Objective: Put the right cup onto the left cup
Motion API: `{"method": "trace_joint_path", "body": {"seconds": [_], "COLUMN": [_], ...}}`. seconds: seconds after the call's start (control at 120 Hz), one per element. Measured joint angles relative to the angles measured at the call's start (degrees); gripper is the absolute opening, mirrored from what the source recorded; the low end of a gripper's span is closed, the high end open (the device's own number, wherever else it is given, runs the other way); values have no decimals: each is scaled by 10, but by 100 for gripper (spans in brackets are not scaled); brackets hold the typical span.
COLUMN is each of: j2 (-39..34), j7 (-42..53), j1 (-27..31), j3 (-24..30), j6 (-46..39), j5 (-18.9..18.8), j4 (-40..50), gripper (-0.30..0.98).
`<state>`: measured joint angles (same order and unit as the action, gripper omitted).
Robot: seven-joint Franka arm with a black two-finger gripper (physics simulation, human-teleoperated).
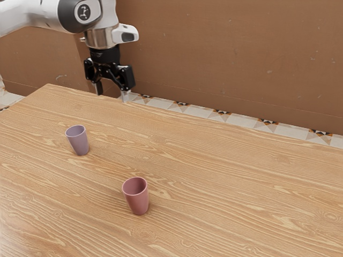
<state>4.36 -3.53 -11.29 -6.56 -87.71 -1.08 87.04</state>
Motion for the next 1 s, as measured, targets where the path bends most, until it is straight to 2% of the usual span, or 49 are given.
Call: {"method": "trace_joint_path", "body": {"seconds": [0.25,0.517,1.0], "j2": [5,42,70], "j7": [4,9,17], "j1": [2,-8,-9], "j3": [3,14,31], "j6": [-1,-20,-168], "j5": [1,5,16], "j4": [1,18,152], "gripper": [69,69,69]}}
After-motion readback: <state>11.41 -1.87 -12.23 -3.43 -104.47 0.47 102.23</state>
